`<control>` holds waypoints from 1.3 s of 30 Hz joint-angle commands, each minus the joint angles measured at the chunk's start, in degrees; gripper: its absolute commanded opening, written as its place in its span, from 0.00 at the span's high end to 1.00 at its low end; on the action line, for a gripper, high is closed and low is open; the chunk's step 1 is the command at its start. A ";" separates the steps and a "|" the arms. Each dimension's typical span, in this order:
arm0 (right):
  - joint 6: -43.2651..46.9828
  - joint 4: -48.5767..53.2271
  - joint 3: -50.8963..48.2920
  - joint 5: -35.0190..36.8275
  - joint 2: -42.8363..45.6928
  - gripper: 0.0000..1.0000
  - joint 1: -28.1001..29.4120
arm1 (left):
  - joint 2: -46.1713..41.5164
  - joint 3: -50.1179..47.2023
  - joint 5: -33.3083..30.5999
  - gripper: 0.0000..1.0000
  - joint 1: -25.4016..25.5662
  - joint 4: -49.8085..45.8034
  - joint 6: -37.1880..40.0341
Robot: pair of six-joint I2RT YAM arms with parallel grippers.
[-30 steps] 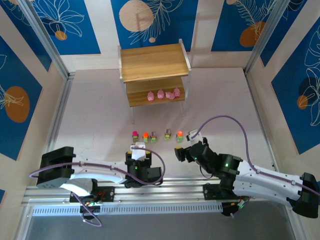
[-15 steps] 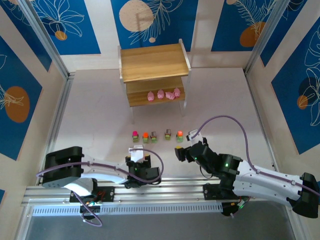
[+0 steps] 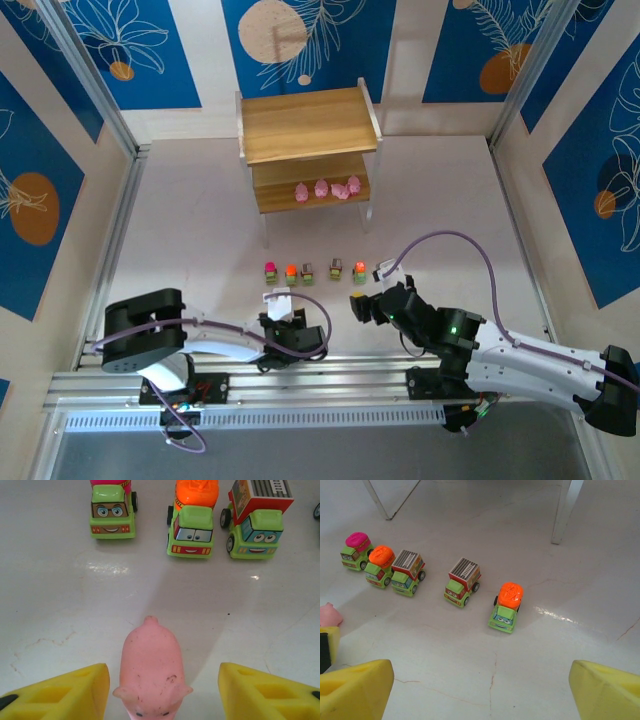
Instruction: Place and organize the plastic toys onto the shelf
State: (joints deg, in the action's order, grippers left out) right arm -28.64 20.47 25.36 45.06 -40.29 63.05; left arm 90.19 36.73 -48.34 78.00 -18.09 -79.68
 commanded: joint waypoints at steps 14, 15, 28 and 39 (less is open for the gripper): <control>-0.62 -0.34 -0.10 1.44 0.50 0.11 0.39 | 3.94 1.24 0.49 0.52 -1.68 -1.05 -3.79; -0.62 -0.34 -0.09 1.44 0.49 0.11 0.41 | 4.15 1.24 0.67 0.53 -1.66 -1.10 -3.98; -0.62 -0.36 -0.13 1.61 0.48 0.12 0.40 | 5.03 0.53 1.36 0.63 -1.71 0.68 -3.31; -0.54 -0.34 -0.07 1.44 0.48 0.12 0.36 | 1.73 1.76 -0.77 0.72 -2.28 -0.14 2.08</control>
State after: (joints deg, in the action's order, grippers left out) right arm -28.64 20.56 25.36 45.06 -40.29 63.05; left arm 93.60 37.39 -48.88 76.47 -18.55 -79.35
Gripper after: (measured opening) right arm 0.885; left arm 0.286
